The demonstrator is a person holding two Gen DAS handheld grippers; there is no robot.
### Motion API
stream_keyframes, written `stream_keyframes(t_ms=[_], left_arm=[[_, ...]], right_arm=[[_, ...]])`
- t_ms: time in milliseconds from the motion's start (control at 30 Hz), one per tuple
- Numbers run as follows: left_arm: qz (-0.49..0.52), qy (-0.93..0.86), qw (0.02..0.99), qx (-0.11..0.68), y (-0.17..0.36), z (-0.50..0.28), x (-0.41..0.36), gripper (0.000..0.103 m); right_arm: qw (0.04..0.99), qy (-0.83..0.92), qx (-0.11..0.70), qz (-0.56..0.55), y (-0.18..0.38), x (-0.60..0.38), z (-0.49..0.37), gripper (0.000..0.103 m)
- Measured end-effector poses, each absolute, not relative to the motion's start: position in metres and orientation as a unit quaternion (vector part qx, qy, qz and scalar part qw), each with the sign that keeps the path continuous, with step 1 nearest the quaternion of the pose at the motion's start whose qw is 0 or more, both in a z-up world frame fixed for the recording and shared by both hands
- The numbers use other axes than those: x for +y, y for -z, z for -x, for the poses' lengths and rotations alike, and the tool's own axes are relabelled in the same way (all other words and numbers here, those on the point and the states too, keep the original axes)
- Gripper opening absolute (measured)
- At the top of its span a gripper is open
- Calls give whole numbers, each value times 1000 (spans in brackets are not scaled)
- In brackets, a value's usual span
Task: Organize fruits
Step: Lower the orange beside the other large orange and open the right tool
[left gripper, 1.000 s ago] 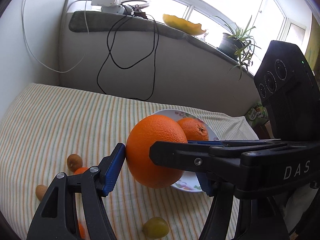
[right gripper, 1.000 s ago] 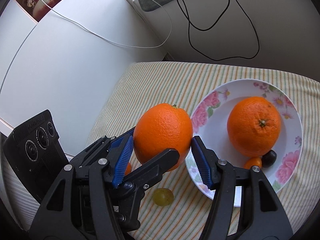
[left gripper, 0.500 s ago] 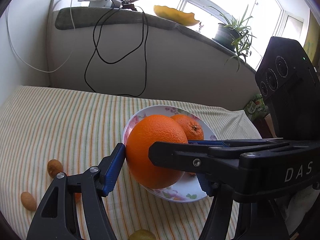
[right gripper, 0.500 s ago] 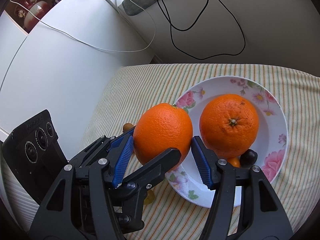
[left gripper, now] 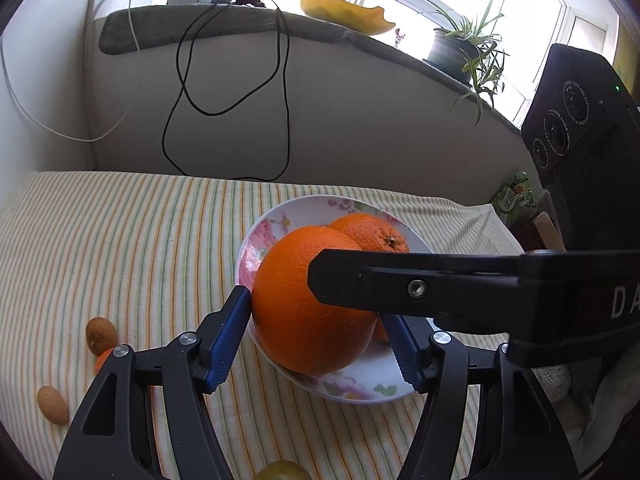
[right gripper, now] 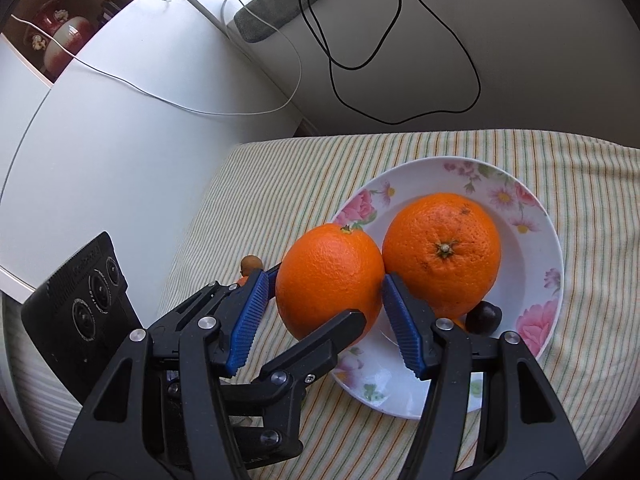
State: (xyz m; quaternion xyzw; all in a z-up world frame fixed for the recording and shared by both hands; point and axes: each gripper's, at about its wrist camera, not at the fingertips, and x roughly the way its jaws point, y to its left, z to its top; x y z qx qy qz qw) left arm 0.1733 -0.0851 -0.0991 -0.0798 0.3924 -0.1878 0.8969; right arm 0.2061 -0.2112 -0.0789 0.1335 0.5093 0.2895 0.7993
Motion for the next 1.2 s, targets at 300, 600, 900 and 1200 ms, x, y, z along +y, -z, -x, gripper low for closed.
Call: stream_keyframes(t_ms=[300,600,900,1200], left_arm=[[78,185,901,384,95,-164,-80,66],[76,180,903,382,93,-151,-72,67],[73,180,908,370,84,-135,-66,67],[76,176,915,355,77,-114,-54,67]], right_arm=[[813,-279,496,-121,71,-217,-197,71],[823,-273,484,-120,65,-226,-185,72],[836,-265,467,-108,57,-230,-171,73],[856,-265,438,-70,49,-223,-147,73]])
